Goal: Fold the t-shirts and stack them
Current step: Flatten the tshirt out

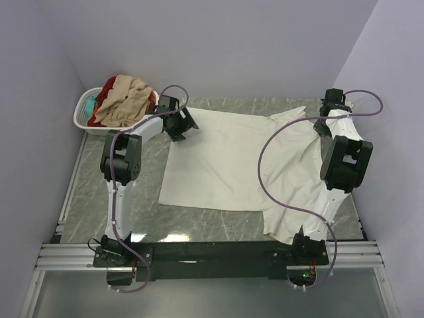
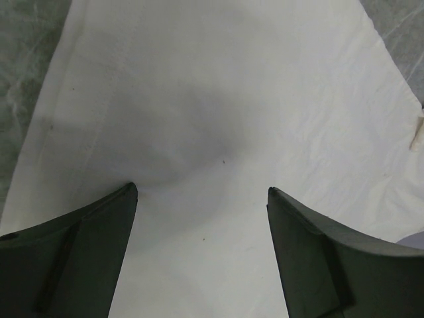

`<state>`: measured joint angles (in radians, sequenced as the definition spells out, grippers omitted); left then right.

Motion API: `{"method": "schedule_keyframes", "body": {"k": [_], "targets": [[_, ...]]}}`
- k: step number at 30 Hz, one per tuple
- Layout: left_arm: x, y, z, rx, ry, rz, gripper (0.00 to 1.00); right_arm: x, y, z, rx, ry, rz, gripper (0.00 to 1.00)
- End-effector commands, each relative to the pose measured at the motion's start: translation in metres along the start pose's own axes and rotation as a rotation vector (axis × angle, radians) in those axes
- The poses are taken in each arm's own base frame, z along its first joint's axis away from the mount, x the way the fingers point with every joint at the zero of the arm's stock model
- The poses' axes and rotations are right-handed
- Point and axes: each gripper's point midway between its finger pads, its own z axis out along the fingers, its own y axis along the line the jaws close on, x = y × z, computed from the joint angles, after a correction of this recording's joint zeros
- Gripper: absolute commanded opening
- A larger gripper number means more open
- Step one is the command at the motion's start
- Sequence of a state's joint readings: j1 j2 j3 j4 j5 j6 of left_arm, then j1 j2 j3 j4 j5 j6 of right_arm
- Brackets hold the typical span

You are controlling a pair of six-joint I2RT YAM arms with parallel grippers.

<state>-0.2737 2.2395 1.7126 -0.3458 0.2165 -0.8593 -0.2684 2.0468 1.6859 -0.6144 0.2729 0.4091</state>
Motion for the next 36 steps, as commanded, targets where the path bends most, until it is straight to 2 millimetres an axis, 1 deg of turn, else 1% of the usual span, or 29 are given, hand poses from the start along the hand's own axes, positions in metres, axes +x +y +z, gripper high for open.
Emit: {"method": "schedule_keyframes", "body": {"k": [1, 4, 5, 6, 7, 8, 9, 10, 11, 12, 13, 14, 15, 16, 17, 18, 19, 20, 21, 22, 24, 25, 27, 31, 32, 33, 34, 36], "targets": [[-0.013, 0.011, 0.002, -0.055, -0.033, 0.047, 0.86, -0.034, -0.004, -0.011, 0.030, -0.080, -0.009, 0.02], [-0.021, -0.004, -0.006, -0.023, -0.057, 0.063, 0.86, -0.040, -0.002, -0.019, 0.010, -0.087, -0.014, 0.23], [-0.025, -0.012, -0.012, -0.007, -0.072, 0.070, 0.86, -0.042, -0.002, -0.025, 0.001, -0.092, -0.015, 0.39], [-0.027, -0.016, -0.015, -0.001, -0.079, 0.075, 0.86, -0.043, -0.001, -0.029, -0.009, -0.094, -0.013, 0.46], [-0.030, -0.020, -0.019, 0.004, -0.091, 0.081, 0.86, -0.039, -0.001, -0.032, -0.018, -0.084, -0.017, 0.52], [-0.033, -0.029, -0.026, 0.018, -0.106, 0.087, 0.86, -0.042, -0.002, -0.041, -0.027, -0.093, -0.009, 0.54], [-0.033, -0.032, -0.030, 0.023, -0.112, 0.090, 0.86, -0.040, -0.002, -0.046, -0.034, -0.094, -0.011, 0.56], [-0.033, -0.033, -0.033, 0.019, -0.120, 0.092, 0.86, -0.034, -0.005, -0.047, -0.035, -0.082, -0.008, 0.58], [-0.033, -0.041, -0.042, 0.035, -0.132, 0.101, 0.86, -0.037, -0.005, -0.060, -0.056, -0.100, 0.000, 0.58], [-0.033, -0.044, -0.046, 0.039, -0.140, 0.103, 0.86, -0.025, -0.008, -0.060, -0.061, -0.076, -0.004, 0.59], [-0.031, -0.047, -0.053, 0.040, -0.149, 0.108, 0.86, -0.019, -0.004, -0.064, -0.094, -0.065, 0.002, 0.59], [-0.025, -0.050, -0.055, 0.043, -0.147, 0.120, 0.86, -0.019, -0.002, -0.077, -0.133, -0.076, 0.009, 0.59], [-0.021, -0.050, -0.056, 0.041, -0.146, 0.122, 0.86, -0.002, -0.001, -0.075, -0.151, -0.044, -0.002, 0.59], [-0.015, -0.046, -0.056, 0.032, -0.135, 0.125, 0.86, 0.007, 0.001, -0.078, -0.171, -0.027, -0.004, 0.59], [-0.007, -0.051, -0.058, 0.041, -0.124, 0.134, 0.86, 0.015, 0.006, -0.087, -0.224, -0.007, 0.000, 0.59], [-0.001, -0.050, -0.057, 0.039, -0.111, 0.131, 0.86, 0.034, 0.007, -0.084, -0.240, 0.039, -0.005, 0.59], [0.007, -0.045, -0.057, 0.035, -0.092, 0.125, 0.86, 0.045, 0.012, -0.085, -0.269, 0.070, 0.003, 0.59], [0.015, -0.045, -0.055, 0.042, -0.074, 0.114, 0.86, 0.053, 0.016, -0.087, -0.295, 0.090, 0.007, 0.59], [0.019, -0.043, -0.055, 0.046, -0.065, 0.107, 0.86, 0.071, 0.018, -0.085, -0.322, 0.142, 0.004, 0.59], [0.028, -0.036, -0.054, 0.039, -0.050, 0.101, 0.86, 0.078, 0.024, -0.086, -0.342, 0.154, 0.004, 0.59], [0.034, -0.033, -0.051, 0.044, -0.039, 0.091, 0.86, 0.095, 0.027, -0.083, -0.356, 0.200, -0.003, 0.59], [0.039, -0.028, -0.048, 0.033, -0.026, 0.089, 0.86, 0.101, 0.028, -0.081, -0.354, 0.212, -0.011, 0.59], [0.043, -0.023, -0.046, 0.019, -0.012, 0.088, 0.86, 0.113, 0.030, -0.076, -0.348, 0.250, -0.019, 0.59], [0.049, -0.012, -0.034, -0.014, 0.017, 0.084, 0.86, 0.127, 0.030, -0.062, -0.333, 0.302, -0.023, 0.59], [0.049, -0.010, -0.032, -0.021, 0.021, 0.085, 0.86, 0.132, 0.029, -0.057, -0.323, 0.321, -0.024, 0.59], [0.052, -0.007, -0.030, -0.036, 0.031, 0.084, 0.86, 0.134, 0.030, -0.054, -0.324, 0.327, -0.026, 0.59], [0.049, -0.005, -0.026, -0.047, 0.028, 0.085, 0.86, 0.138, 0.030, -0.048, -0.314, 0.344, -0.027, 0.58], [0.046, -0.002, -0.023, -0.067, 0.036, 0.088, 0.86, 0.140, 0.032, -0.043, -0.307, 0.355, -0.028, 0.58]]}}
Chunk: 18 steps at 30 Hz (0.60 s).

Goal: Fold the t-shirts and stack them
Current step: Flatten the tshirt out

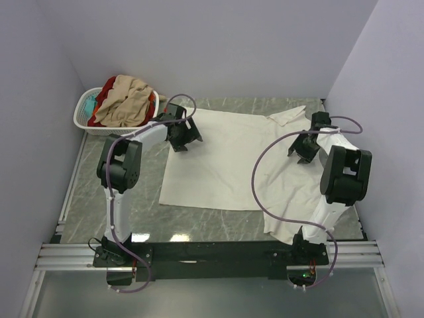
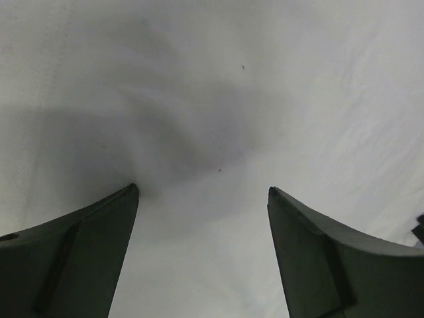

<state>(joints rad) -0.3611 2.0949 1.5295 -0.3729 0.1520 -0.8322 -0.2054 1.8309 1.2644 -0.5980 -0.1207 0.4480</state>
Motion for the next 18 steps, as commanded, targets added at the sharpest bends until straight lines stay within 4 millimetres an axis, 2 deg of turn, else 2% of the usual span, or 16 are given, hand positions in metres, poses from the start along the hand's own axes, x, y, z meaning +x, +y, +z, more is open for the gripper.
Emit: {"method": "schedule_keyframes", "body": {"k": [1, 4, 8, 11, 12, 13, 14, 15, 16, 17, 18], "targets": [[-0.010, 0.000, 0.009, -0.020, 0.001, 0.002, 0.86, -0.003, 0.003, 0.015, -0.001, 0.021, 0.009, 0.58], [-0.016, 0.007, 0.017, -0.045, 0.008, -0.003, 0.87, -0.006, 0.001, 0.026, 0.017, 0.039, 0.016, 0.58], [-0.034, 0.015, 0.024, -0.035, 0.000, -0.038, 0.86, -0.013, 0.002, 0.037, 0.037, 0.056, 0.024, 0.57], [-0.048, 0.015, 0.030, -0.014, -0.009, -0.041, 0.86, -0.029, 0.010, 0.040, 0.036, 0.045, 0.025, 0.57], [-0.056, 0.009, 0.030, 0.003, -0.021, -0.035, 0.86, -0.031, 0.010, 0.042, 0.040, 0.049, 0.027, 0.57], [-0.057, 0.012, 0.036, -0.001, -0.014, -0.027, 0.86, -0.031, 0.009, 0.048, 0.048, 0.062, 0.033, 0.57], [-0.059, 0.011, 0.039, 0.006, -0.014, -0.020, 0.86, -0.042, 0.016, 0.046, 0.037, 0.044, 0.031, 0.57], [-0.066, 0.003, 0.038, 0.031, -0.023, -0.011, 0.86, -0.044, 0.017, 0.047, 0.040, 0.049, 0.036, 0.57], [-0.066, 0.005, 0.045, 0.029, -0.015, -0.009, 0.86, -0.043, 0.016, 0.053, 0.047, 0.064, 0.041, 0.57], [-0.070, 0.004, 0.046, 0.037, -0.019, -0.008, 0.86, -0.054, 0.023, 0.051, 0.035, 0.045, 0.039, 0.57], [-0.074, 0.001, 0.050, 0.048, -0.021, -0.007, 0.86, -0.056, 0.025, 0.051, 0.035, 0.049, 0.042, 0.57]]}}
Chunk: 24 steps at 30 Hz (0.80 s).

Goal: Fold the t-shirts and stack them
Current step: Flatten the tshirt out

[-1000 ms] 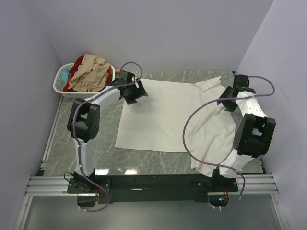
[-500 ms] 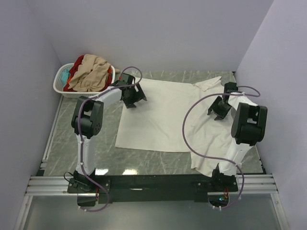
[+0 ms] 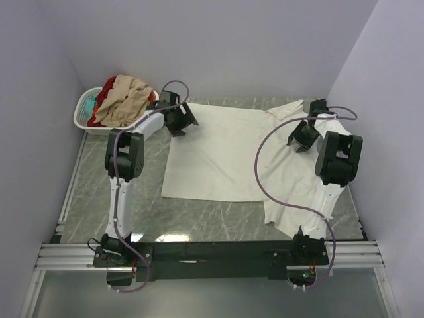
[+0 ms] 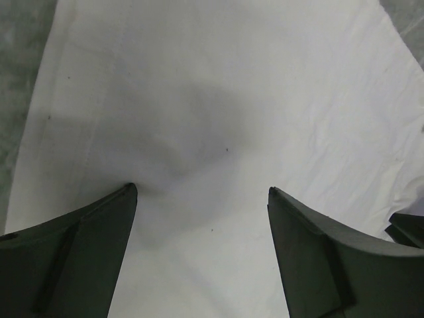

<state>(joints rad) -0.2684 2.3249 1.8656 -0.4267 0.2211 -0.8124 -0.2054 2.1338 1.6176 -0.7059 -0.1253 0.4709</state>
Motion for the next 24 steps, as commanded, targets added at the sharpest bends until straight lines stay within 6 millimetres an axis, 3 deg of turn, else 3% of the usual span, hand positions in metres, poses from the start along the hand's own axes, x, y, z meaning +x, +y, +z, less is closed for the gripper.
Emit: {"method": "schedule_keyframes", "body": {"k": [1, 2, 5, 8, 14, 18, 24], "targets": [[-0.006, 0.007, 0.018, -0.001, 0.012, 0.033, 0.86, -0.012, 0.005, 0.012, 0.015, 0.007, 0.015, 0.56], [-0.010, 0.008, 0.020, 0.003, 0.008, 0.027, 0.86, -0.024, 0.013, 0.007, 0.001, -0.017, 0.013, 0.56], [-0.025, 0.008, 0.025, 0.026, -0.010, 0.004, 0.86, -0.026, 0.020, 0.013, 0.003, 0.000, 0.004, 0.56], [-0.037, 0.010, 0.029, 0.044, -0.030, -0.018, 0.86, -0.042, 0.036, 0.010, -0.020, -0.022, 0.000, 0.56], [-0.061, 0.006, 0.031, 0.100, -0.082, -0.010, 0.87, -0.050, 0.056, 0.015, -0.055, -0.023, 0.003, 0.56], [-0.072, -0.014, 0.025, 0.170, -0.108, 0.021, 0.86, -0.052, 0.065, 0.013, -0.067, -0.026, -0.008, 0.56], [-0.089, -0.052, -0.013, 0.245, -0.187, 0.099, 0.86, -0.058, 0.079, -0.011, -0.132, -0.066, -0.017, 0.56]]}}
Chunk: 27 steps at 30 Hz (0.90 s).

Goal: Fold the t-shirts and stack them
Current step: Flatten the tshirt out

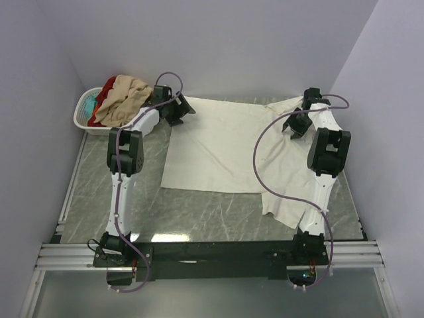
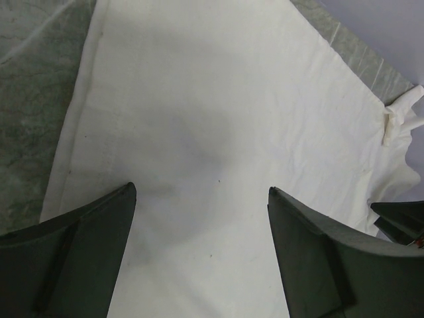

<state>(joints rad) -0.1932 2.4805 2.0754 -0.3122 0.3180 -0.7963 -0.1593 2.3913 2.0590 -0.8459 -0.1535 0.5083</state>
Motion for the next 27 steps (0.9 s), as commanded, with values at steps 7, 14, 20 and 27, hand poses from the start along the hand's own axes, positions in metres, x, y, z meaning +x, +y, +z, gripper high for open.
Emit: {"method": "schedule_keyframes", "body": {"k": [7, 14, 20, 27], "targets": [[-0.010, -0.074, -0.105, -0.022, -0.158, 0.242, 0.83, -0.026, 0.047, -0.093, -0.164, -0.163, -0.044, 0.56], [0.081, -0.004, -0.169, -0.311, -0.076, 0.258, 0.70, 0.001, 0.038, -0.128, -0.179, -0.172, -0.075, 0.56], [0.139, 0.062, -0.224, -0.448, -0.056, 0.174, 0.52, 0.042, 0.021, -0.147, -0.192, -0.163, -0.086, 0.56], [0.166, 0.088, -0.251, -0.483, -0.043, 0.131, 0.45, 0.082, 0.004, -0.155, -0.199, -0.146, -0.105, 0.56]]}}
